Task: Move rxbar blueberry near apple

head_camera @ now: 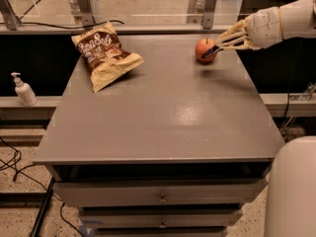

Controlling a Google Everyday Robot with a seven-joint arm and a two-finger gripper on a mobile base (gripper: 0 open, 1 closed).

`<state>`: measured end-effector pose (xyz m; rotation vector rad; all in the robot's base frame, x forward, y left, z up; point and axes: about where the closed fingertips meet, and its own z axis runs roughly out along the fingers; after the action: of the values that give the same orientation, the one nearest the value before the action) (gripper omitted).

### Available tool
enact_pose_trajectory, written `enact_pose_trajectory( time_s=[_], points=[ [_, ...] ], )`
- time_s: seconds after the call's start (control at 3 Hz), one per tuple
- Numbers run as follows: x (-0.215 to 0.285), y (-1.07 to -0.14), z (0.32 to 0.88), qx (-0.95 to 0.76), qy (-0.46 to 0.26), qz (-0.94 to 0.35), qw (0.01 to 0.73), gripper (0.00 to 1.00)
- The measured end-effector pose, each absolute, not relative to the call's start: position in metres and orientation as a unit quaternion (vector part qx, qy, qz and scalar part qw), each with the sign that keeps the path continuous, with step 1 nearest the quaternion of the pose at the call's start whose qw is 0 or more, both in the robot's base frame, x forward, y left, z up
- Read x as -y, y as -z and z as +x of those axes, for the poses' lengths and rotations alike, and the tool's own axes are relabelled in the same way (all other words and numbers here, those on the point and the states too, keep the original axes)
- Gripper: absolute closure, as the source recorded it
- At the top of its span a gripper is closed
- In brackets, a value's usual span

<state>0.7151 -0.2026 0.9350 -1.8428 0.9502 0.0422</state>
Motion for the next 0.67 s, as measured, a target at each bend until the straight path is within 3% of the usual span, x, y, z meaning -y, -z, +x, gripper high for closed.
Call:
enact_pose_trajectory(
  time_s=[0.33, 0.67],
  points=[
    [0.2146, -0.9202, 0.7239, -0.405, -0.018, -0.761, 0.507, 1.00],
    [0.2227, -0.9114, 0.7279, -0.419, -0.020, -0.757, 0.501, 0.82]
  ],
)
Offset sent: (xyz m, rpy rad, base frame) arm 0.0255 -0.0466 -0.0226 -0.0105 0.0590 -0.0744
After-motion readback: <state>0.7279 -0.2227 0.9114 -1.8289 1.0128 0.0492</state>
